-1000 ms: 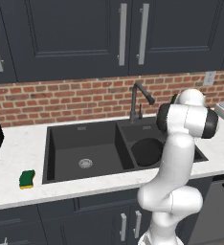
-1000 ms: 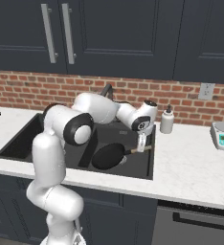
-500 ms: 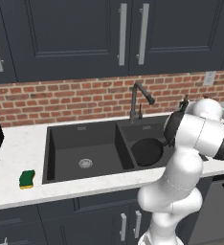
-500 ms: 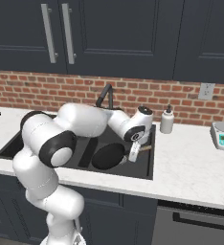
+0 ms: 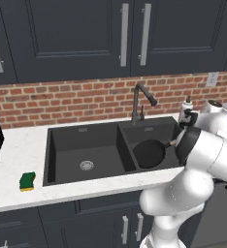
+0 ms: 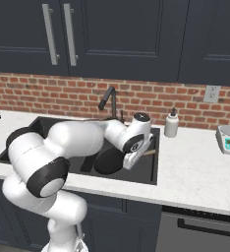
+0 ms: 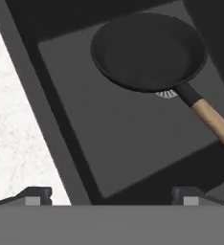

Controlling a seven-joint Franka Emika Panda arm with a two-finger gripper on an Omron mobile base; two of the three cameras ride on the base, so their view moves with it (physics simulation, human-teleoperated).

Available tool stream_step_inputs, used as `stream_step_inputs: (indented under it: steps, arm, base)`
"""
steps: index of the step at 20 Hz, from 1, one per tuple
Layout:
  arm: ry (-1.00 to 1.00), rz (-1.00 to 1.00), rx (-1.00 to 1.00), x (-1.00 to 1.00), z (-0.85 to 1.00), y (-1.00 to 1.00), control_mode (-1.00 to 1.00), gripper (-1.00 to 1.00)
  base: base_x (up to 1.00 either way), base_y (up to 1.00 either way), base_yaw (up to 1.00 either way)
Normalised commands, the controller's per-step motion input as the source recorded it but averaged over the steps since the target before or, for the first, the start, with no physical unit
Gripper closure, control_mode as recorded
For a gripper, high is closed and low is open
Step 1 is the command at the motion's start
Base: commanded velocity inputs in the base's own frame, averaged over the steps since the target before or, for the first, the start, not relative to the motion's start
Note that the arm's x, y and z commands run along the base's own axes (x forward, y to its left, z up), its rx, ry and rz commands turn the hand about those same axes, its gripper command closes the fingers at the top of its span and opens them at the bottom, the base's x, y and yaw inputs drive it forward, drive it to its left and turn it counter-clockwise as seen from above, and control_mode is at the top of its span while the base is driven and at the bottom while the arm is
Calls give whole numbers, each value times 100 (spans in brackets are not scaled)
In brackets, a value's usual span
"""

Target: Pick the pan and sponge and place them into the sink. Then turn on the water.

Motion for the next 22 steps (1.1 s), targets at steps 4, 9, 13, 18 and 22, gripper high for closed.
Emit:
stream_step_inputs:
  steps: [4,9,13,18,22]
  arm:
    - [0,-70,3,-7,5,29,-100,-100]
    - [-1,-80,9,-14,11,34,-100,-100]
    - [-4,-76,15,-51,20,32,-100,-100]
    - [-12,-59,19,-77,54,57,-100,-100]
    - [-10,-18,8,-19,40,99,-100,-100]
  base:
    - [0,0,0]
    - [0,0,0]
    - [0,0,0]
    - [0,0,0]
    - [0,0,0]
